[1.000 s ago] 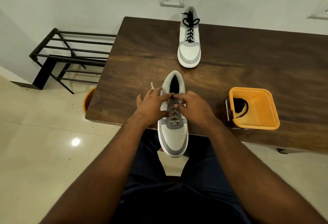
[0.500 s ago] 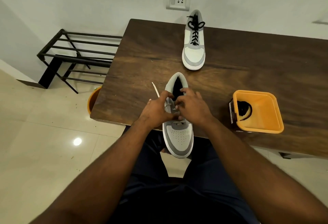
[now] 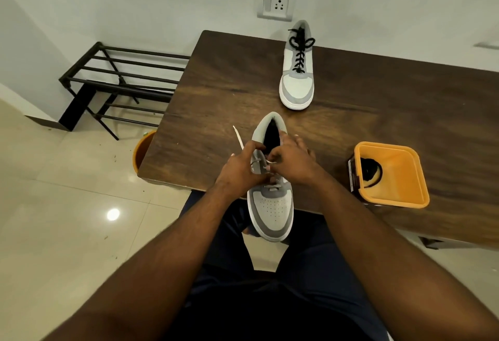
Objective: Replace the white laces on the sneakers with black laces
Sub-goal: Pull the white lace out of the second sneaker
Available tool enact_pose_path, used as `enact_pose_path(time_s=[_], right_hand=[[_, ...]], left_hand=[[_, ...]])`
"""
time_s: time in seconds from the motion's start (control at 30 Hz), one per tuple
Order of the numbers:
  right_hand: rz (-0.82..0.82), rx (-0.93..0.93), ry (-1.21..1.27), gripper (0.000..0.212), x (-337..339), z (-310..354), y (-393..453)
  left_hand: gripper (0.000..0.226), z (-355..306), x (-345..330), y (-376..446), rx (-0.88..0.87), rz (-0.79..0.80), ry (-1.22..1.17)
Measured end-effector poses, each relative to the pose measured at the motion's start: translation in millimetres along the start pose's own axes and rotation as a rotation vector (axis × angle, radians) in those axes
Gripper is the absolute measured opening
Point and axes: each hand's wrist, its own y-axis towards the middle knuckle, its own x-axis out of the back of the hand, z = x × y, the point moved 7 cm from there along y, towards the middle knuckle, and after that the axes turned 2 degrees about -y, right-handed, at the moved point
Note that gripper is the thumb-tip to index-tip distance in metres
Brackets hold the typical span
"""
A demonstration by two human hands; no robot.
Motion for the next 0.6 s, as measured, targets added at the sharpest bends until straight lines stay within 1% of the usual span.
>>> enact_pose_path(time_s=[0.07, 0.13, 0.2, 0.23, 0.27, 0.3, 0.33, 0.4, 0.43, 0.47, 0.53, 0.6], right_hand=[[-0.065, 0.041, 0.111, 0.008, 8, -12, -7], [-0.134, 0.09, 0.361, 0.015, 14, -24, -21], [-0.15, 0.016, 0.714, 0.02, 9, -39, -38], [-0.156, -0.038, 0.839, 0.02, 3, -45, -44], [-0.182, -0.079, 0.882, 0.018, -3, -49, -46], [-0.225, -0.102, 0.831, 0.018, -5, -49, -45], [-0.271, -0.092, 0.693, 0.024, -3, -46, -41], [-0.308, 0.002, 0.32, 0.04, 4, -27, -29], [-0.294, 0.046, 0.153, 0.04, 5, -16, -24], [-0.277, 0.065, 0.031, 0.035, 6, -6, -19], [-0.237, 0.068, -0.114, 0.022, 3, 2, -10], [-0.256, 0.111, -0.118, 0.015, 4, 0, -8]], left_hand=[[0.073, 1, 0, 2, -0.01, 0.008, 0.006], [0.072, 2, 0, 3, -0.011, 0.014, 0.006], [0.072, 5, -1, 4, -0.016, 0.014, -0.004], [0.073, 5, -1, 4, -0.022, 0.013, -0.002], [0.073, 5, -2, 4, -0.027, 0.01, 0.006], [0.073, 4, -3, 4, -0.032, 0.007, 0.016], [0.074, 3, -4, 5, -0.032, 0.003, 0.024], [0.075, 3, -4, 5, -0.027, 0.001, 0.021], [0.074, 3, -4, 5, -0.023, 0.004, 0.017], [0.074, 4, -4, 4, -0.018, 0.006, 0.014], [0.074, 4, -3, 3, -0.019, 0.003, 0.019], [0.075, 5, -3, 3, -0.022, 0.001, 0.022]])
